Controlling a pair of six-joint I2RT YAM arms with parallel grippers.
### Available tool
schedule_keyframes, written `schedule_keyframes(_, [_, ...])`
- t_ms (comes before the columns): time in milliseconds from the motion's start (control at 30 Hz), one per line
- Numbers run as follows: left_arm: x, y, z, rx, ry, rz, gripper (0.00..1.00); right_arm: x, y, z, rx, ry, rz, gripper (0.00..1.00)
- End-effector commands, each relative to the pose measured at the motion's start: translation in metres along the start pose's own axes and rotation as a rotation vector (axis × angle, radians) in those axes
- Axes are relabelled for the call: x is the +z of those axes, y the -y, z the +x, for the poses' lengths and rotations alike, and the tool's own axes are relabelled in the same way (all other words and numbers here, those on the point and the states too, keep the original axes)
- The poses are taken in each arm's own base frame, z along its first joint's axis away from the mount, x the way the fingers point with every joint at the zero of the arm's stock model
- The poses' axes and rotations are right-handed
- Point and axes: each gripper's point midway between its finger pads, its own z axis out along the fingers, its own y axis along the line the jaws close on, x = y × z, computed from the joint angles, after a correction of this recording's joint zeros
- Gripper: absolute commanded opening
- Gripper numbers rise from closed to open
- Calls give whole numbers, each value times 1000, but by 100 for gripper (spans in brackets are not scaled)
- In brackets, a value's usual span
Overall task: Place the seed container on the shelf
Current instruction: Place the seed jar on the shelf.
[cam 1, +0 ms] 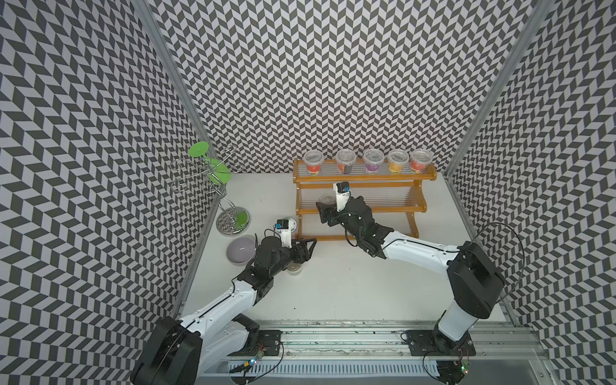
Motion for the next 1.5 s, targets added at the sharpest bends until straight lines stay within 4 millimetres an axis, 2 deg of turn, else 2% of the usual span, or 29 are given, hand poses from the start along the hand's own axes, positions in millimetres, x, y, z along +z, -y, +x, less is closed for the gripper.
schedule_keyframes(0, [2, 13, -18, 8, 34, 42, 67, 7, -1, -30, 27, 108, -12, 83])
schedule_keyframes(133, [2, 13, -18, 8, 32, 42, 67, 18, 3, -31, 30, 125, -5, 83])
schedule_keyframes(267, [3, 12, -18, 8, 31, 38, 67, 28, -1, -28, 37, 138, -24, 83])
schedule_keyframes(567, [3, 10, -17, 9, 28, 28, 67, 41, 2, -27, 30, 190, -2, 83])
schedule_keyframes(967, [2, 9, -16, 9, 25, 20, 67, 49, 3, -28, 9, 288, -2, 84])
schedule_keyframes(1267, [0, 6, -14, 7, 27, 12, 67, 56, 5, -9, -4, 262, -6, 86])
schedule_keyframes(1467, [0, 7, -15, 8, 27, 13, 67, 54, 4, -5, -4, 250, -14, 92])
